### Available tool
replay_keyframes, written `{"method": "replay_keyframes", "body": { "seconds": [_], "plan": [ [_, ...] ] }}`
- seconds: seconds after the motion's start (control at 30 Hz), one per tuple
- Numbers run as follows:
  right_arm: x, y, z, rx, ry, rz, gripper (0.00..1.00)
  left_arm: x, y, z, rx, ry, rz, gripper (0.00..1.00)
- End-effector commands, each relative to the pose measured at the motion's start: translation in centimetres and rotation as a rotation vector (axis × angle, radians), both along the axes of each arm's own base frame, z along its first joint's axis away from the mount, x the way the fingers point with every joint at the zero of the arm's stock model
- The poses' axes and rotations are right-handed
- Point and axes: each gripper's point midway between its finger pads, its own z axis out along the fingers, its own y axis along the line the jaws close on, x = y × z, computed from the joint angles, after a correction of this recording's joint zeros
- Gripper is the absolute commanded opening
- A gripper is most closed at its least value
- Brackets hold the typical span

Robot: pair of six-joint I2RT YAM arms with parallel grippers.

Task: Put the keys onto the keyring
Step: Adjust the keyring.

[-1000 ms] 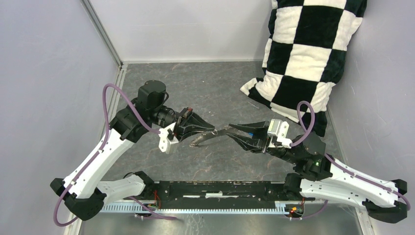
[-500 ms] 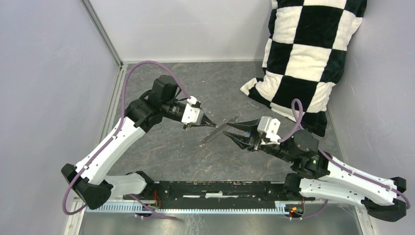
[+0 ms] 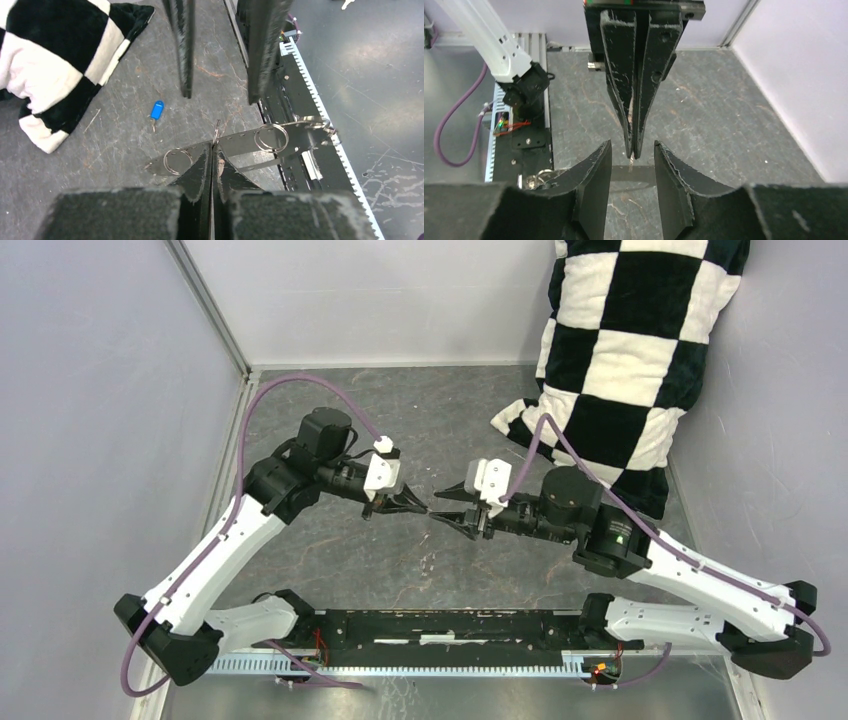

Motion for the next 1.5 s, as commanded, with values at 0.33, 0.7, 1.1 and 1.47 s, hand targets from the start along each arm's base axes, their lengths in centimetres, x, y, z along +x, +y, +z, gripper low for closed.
{"method": "replay_keyframes", "body": {
  "seconds": [0.33, 0.7, 1.1, 1.47],
  "plan": [
    [-0.7, 2.2, -2.1, -0.099, 0.073, 0.228, 0.34, -0.7, 2.2, -1.3, 0.013, 0.009, 0.084, 0.02],
    [0.8, 2.9, -3.9, -0.141, 0.108, 0.174, 0.30, -0.6, 2.3, -1.7, 0.019, 0.007, 0.089, 0.02],
    [2.3, 2.8, -4.2, -0.082, 0.103, 0.079, 0.24, -1.1, 2.2, -1.6, 0.004, 0.003, 0.060, 0.02],
    [1.8, 3.1, -5.5, -0.115, 0.126, 0.115, 0.19, -1.0, 2.1, -1.5, -0.003, -0.008, 0.062, 0.02]
  ]
}}
